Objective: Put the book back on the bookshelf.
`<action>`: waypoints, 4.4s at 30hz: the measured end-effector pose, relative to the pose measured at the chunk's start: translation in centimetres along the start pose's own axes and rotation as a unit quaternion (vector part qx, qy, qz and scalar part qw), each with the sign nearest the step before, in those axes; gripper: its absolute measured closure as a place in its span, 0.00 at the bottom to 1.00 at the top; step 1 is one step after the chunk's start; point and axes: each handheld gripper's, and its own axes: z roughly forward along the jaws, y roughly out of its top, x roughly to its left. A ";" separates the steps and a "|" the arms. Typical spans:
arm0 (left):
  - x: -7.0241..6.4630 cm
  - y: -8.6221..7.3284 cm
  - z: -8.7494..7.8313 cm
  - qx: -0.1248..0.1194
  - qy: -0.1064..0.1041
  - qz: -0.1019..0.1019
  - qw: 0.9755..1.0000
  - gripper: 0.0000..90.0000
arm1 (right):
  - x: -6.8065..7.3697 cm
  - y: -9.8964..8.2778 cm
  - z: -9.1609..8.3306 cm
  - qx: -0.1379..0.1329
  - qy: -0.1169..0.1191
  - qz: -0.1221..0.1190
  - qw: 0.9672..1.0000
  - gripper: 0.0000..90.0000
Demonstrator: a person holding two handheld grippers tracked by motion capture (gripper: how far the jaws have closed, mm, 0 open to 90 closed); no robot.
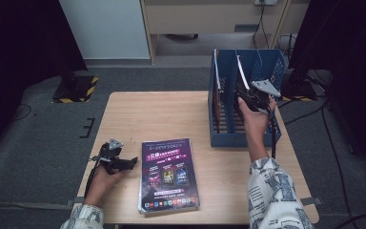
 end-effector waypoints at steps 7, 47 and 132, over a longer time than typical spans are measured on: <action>0.0 0.0 0.0 0.000 0.000 0.000 1.000 0.00 | -0.1 -0.5 -0.9 0.006 0.012 -0.003 1.000 0.42; 0.0 -0.1 -0.1 0.000 0.001 -0.001 1.000 0.00 | 1.3 -1.5 -6.3 0.029 0.074 0.001 0.997 0.14; -3.2 1.3 -4.6 -0.068 -0.045 0.020 0.996 0.28 | 15.1 -11.3 -9.9 0.158 0.289 -0.116 0.937 0.37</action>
